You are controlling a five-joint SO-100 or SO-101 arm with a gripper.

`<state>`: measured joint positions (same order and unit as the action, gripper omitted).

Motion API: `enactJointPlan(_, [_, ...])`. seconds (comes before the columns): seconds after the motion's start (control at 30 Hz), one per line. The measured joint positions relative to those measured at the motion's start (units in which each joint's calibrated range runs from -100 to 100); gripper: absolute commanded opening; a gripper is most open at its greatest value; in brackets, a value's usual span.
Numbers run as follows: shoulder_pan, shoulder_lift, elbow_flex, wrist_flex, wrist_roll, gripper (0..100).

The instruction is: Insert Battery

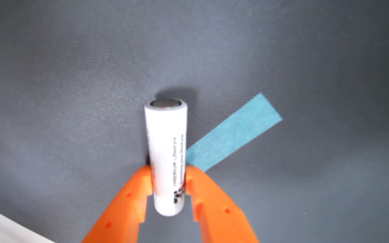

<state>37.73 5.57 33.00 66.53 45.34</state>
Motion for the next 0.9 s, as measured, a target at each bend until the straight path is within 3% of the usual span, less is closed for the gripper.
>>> enactJointPlan(0.23, [0.33, 0.00, 0.00, 0.00, -0.97, 2])
enactJointPlan(0.5, [-0.49, -3.41, -1.63, 0.17, -8.22, 2])
enactJointPlan(0.9, [-8.44, -9.82, -1.63, 7.11, -24.57, 2])
